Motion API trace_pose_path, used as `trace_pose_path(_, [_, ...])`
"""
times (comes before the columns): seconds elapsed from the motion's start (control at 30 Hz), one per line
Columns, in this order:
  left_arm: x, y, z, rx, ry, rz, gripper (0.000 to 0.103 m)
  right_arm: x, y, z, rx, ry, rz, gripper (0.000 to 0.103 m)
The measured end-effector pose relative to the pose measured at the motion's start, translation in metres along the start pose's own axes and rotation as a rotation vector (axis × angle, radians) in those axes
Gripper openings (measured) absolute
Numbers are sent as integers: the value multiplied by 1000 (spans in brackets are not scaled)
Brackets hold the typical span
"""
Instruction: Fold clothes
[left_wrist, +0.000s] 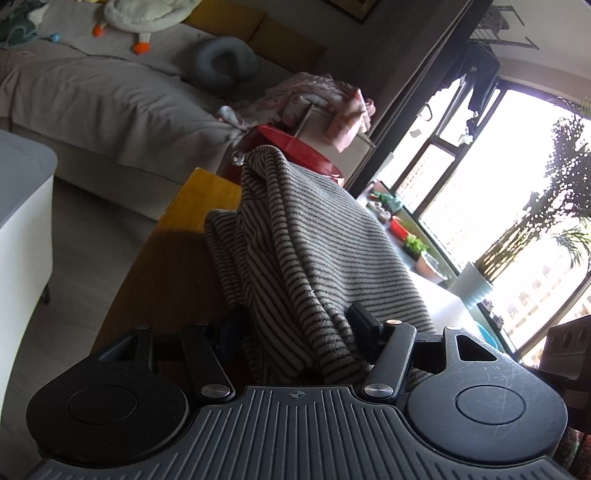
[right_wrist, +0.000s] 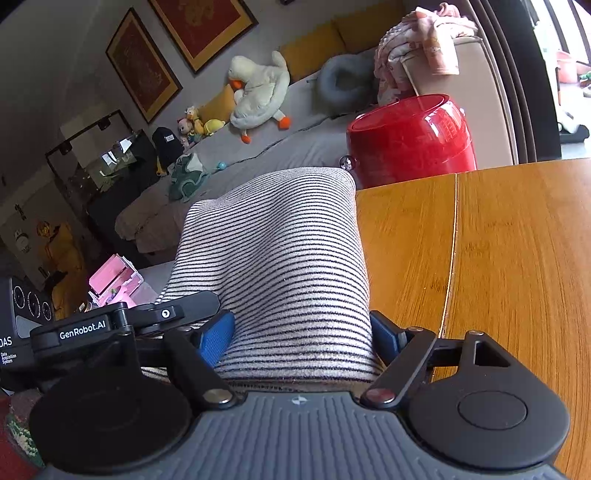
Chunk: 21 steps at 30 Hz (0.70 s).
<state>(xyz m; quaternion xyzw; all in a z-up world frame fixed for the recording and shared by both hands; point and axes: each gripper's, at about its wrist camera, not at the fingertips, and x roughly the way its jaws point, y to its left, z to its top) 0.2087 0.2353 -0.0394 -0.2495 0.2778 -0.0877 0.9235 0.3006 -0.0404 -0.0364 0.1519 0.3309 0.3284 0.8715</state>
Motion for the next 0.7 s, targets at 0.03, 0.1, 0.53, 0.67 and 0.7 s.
trace_pose_path(0.03, [-2, 1, 1, -7, -1, -5, 65, 0, 0, 0, 4, -4, -4, 81])
trace_pose_path(0.1, [-7, 1, 4, -14, -11, -14, 65, -1, -1, 0, 10, -9, -9, 82])
trace_pose_path(0.53, [-11, -8, 5, -45, 6, -175, 61, -14, -2, -7, 34, -61, -15, 84])
trace_pose_path(0.67, [-6, -16, 0, -4, 26, -174, 61, -17, -2, -8, 45, -70, -14, 84])
trace_pose_path(0.7, [-3, -17, -2, 6, 38, -154, 61, -18, -3, -8, 47, -72, -14, 84])
